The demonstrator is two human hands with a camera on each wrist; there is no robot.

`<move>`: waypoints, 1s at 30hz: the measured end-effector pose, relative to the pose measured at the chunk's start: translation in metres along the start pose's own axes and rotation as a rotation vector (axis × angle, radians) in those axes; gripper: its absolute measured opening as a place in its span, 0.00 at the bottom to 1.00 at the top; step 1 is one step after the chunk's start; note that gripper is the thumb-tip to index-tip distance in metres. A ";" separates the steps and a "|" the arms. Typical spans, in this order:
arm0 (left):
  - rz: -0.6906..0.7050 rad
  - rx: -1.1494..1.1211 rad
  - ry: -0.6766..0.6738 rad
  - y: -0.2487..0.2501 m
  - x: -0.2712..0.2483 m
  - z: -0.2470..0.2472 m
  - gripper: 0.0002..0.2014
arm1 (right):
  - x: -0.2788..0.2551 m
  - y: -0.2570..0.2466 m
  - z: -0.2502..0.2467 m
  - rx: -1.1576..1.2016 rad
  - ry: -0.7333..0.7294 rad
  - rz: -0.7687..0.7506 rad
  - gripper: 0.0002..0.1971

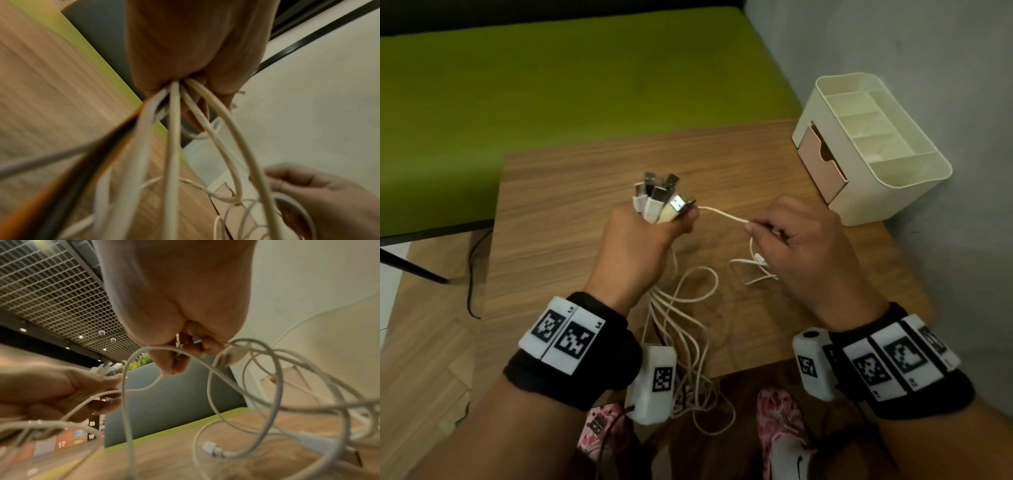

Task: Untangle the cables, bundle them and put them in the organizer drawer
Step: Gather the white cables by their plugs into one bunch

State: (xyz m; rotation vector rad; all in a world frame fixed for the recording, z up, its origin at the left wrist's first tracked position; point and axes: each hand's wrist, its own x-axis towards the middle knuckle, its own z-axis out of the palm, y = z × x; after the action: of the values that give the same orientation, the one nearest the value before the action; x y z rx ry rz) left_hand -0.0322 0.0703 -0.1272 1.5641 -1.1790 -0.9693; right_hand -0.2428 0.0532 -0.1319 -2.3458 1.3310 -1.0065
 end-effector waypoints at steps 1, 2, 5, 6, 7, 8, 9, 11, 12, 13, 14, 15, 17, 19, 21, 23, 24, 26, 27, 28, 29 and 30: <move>0.004 -0.040 0.047 0.000 0.002 -0.003 0.06 | 0.001 0.006 -0.002 -0.069 0.014 0.020 0.06; 0.020 -0.074 0.088 0.002 0.002 -0.006 0.05 | 0.001 0.012 -0.002 -0.152 0.014 0.034 0.07; 0.120 -0.104 0.096 0.012 -0.002 0.000 0.05 | -0.001 0.014 0.006 -0.305 -0.075 -0.019 0.06; 0.136 -0.114 0.053 0.016 -0.004 0.006 0.06 | -0.002 0.008 0.012 -0.313 -0.122 -0.062 0.04; 0.138 -0.112 -0.003 0.019 -0.007 0.012 0.06 | -0.003 0.002 0.017 -0.305 -0.157 -0.109 0.03; 0.132 -0.092 -0.059 0.019 -0.009 0.017 0.05 | -0.003 -0.002 0.019 -0.285 -0.177 -0.150 0.02; 0.131 -0.050 -0.112 0.018 -0.011 0.021 0.04 | -0.002 -0.005 0.021 -0.258 -0.176 -0.178 0.01; 0.141 0.035 -0.186 0.014 -0.013 0.022 0.05 | 0.001 -0.010 0.020 -0.205 -0.122 -0.183 0.04; 0.136 0.044 -0.212 0.013 -0.013 0.021 0.07 | 0.003 -0.011 0.019 -0.178 -0.087 -0.174 0.05; 0.134 0.045 -0.231 0.013 -0.012 0.019 0.08 | 0.004 -0.014 0.018 -0.154 -0.058 -0.167 0.06; 0.143 0.041 -0.248 0.012 -0.010 0.017 0.09 | 0.005 -0.017 0.017 -0.128 -0.049 -0.163 0.08; 0.161 0.080 -0.262 0.012 -0.009 0.015 0.11 | 0.005 -0.021 0.017 -0.105 -0.053 -0.164 0.10; 0.248 0.202 -0.252 0.020 -0.012 0.012 0.12 | 0.004 -0.022 0.016 -0.084 -0.076 -0.157 0.12; 0.190 0.034 -0.195 0.021 -0.008 0.004 0.09 | 0.006 -0.013 0.012 -0.117 -0.113 -0.079 0.10; -0.055 -0.376 -0.121 0.026 -0.003 -0.010 0.09 | 0.010 0.001 0.004 -0.158 -0.193 0.114 0.09; -0.112 -0.440 -0.067 0.023 0.003 -0.025 0.10 | 0.010 0.010 -0.005 -0.135 -0.261 0.272 0.09; -0.118 -0.364 -0.042 0.018 0.005 -0.029 0.10 | 0.010 0.011 -0.008 -0.077 -0.265 0.304 0.08; -0.105 -0.035 -0.038 0.010 0.007 -0.032 0.08 | 0.011 0.004 -0.013 0.085 -0.262 0.333 0.05; -0.088 0.112 -0.061 0.007 0.007 -0.030 0.06 | 0.011 0.000 -0.014 0.148 -0.257 0.333 0.06; -0.063 0.206 -0.087 0.004 0.006 -0.027 0.04 | 0.012 -0.002 -0.014 0.176 -0.248 0.311 0.07; -0.034 0.248 -0.103 0.003 0.004 -0.023 0.04 | 0.012 -0.002 -0.013 0.173 -0.236 0.272 0.09; -0.011 0.258 -0.098 0.003 0.002 -0.018 0.05 | 0.012 -0.001 -0.010 0.142 -0.231 0.218 0.11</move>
State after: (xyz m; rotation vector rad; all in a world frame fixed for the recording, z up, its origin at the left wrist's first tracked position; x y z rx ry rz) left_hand -0.0155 0.0714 -0.1191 1.7421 -1.4105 -0.9388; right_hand -0.2452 0.0448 -0.1189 -2.0857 1.3422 -0.7165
